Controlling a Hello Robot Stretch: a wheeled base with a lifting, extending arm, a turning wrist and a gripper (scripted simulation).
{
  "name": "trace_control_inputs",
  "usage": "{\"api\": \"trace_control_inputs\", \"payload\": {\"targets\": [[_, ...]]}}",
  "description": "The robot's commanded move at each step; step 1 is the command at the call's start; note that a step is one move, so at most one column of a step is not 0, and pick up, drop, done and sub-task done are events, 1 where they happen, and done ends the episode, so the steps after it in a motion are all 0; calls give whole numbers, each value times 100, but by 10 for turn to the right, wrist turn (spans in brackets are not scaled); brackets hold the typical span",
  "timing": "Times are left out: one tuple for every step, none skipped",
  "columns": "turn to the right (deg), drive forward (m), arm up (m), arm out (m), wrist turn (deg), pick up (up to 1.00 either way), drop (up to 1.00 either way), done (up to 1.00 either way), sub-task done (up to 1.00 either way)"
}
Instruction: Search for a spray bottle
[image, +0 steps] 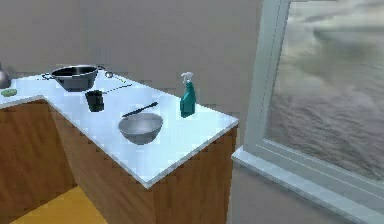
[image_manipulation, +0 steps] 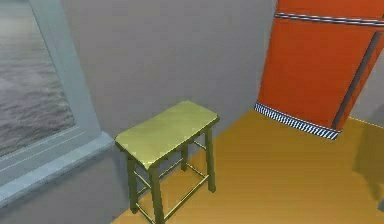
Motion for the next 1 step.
{"api": "trace_control_inputs", "payload": {"targets": [[0, 0, 0, 0, 0, 0, 0, 100, 0]]}}
